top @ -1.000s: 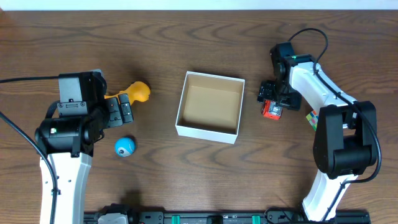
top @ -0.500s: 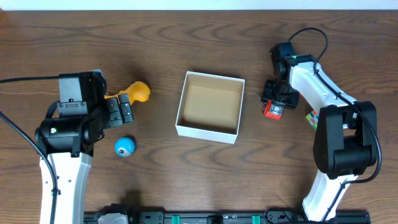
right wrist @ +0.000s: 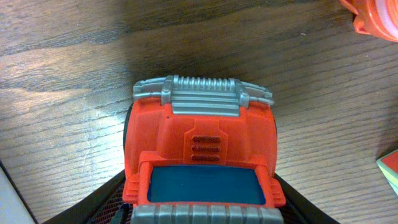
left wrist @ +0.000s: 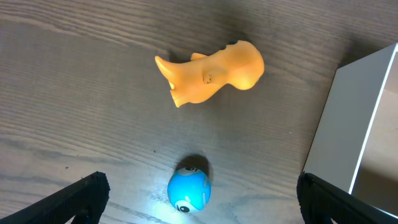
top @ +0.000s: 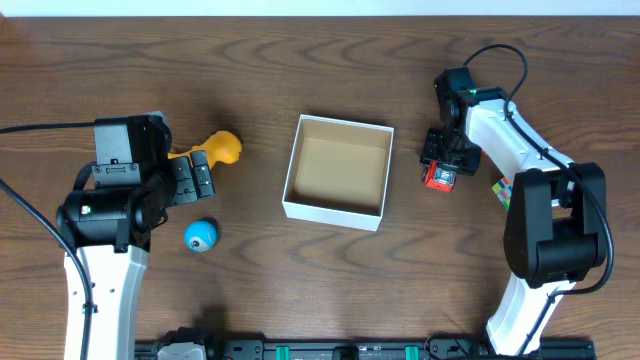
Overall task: Pack container
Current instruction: 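Lower and close the right gripper on the red fire truck, then carry the fire truck left and lower it into the white box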
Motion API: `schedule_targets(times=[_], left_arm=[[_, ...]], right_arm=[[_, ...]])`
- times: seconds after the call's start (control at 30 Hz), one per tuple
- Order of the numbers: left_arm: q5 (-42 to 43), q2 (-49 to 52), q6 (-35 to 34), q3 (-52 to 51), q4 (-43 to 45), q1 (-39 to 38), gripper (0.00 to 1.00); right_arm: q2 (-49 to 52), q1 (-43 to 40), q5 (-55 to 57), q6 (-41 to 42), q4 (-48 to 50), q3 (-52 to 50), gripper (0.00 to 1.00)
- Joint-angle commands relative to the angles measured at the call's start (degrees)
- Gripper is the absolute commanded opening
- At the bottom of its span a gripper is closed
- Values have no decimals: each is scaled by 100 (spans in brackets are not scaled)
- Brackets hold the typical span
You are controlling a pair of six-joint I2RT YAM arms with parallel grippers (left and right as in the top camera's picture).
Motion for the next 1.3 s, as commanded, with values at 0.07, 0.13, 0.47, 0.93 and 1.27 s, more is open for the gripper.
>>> schedule_targets(times=[0.07, 0.13, 0.47, 0.93, 1.27], left_arm=[[57, -4, -48, 114, -17, 42, 98], [57, -4, -48, 114, -15, 42, 98], [57, -4, -48, 114, -17, 42, 98], [57, -4, -50, 114, -13, 42, 98], [57, -4, -50, 114, -17, 42, 98]], right_arm=[[-339, 11, 52, -4, -7, 76, 1], [-542, 39, 52, -4, -20, 94, 1], [-1897, 658, 122, -144, -92, 280, 1], [-1939, 2599, 568, 1217, 275, 737, 1], [-686, 2684, 520, 1867, 79, 737, 1]])
